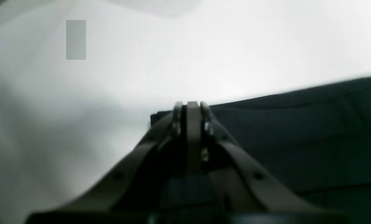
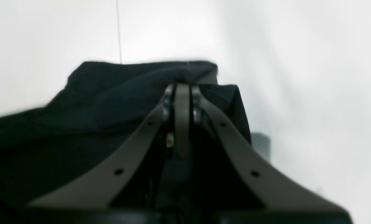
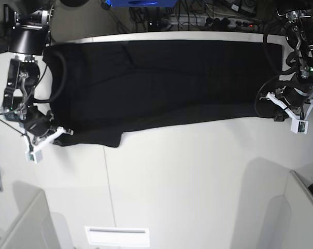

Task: Fold the T-shirt properly
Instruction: 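Lift the hem edge with both grippers and carry it over toward the shoulder edge, then lower the hem onto the shoulder edge and open both grippers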

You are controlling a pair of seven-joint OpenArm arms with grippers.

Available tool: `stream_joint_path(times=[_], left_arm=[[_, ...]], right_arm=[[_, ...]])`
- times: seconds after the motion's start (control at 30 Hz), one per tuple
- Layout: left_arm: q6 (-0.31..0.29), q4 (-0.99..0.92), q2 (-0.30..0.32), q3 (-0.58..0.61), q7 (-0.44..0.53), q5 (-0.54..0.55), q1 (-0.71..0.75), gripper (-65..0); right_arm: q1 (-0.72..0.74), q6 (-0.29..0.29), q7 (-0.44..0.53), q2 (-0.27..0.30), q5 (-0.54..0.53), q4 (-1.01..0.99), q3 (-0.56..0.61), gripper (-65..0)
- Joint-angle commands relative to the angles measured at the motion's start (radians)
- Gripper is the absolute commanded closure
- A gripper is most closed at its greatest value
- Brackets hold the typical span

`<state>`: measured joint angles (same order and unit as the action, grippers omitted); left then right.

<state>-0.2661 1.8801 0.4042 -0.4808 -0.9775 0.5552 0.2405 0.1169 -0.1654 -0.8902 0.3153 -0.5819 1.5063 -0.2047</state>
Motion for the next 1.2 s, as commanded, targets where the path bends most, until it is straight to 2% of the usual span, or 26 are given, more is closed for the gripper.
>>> stream_joint_path(times=[0.0, 0.67, 1.0, 1.17], left_arm=[[0.0, 0.017, 0.017, -0.008, 0.019, 0.007, -0.005, 0.0], [0.0, 0.055, 0.015, -0.009, 0.019, 0.007, 0.015, 0.0], [0.0, 0.055, 0.019, -0.009, 0.022, 0.007, 0.03, 0.0], [0.0, 0.055, 0.02, -0.009, 0.022, 0.006, 0.043, 0.0]], right_arm=[[0.008, -0.003, 0.013, 0.015, -0.01, 0.033, -0.014, 0.0], [-0.153, -0.006, -0.132, 0.011, -0.017, 0.271, -0.164, 0.0], [-0.256, -0.006, -0.136, 0.009, -0.017, 0.357, -0.169, 0.0], [-0.299, -0.006, -0.136, -0.011, -0.017, 0.391, -0.192, 0.0]])
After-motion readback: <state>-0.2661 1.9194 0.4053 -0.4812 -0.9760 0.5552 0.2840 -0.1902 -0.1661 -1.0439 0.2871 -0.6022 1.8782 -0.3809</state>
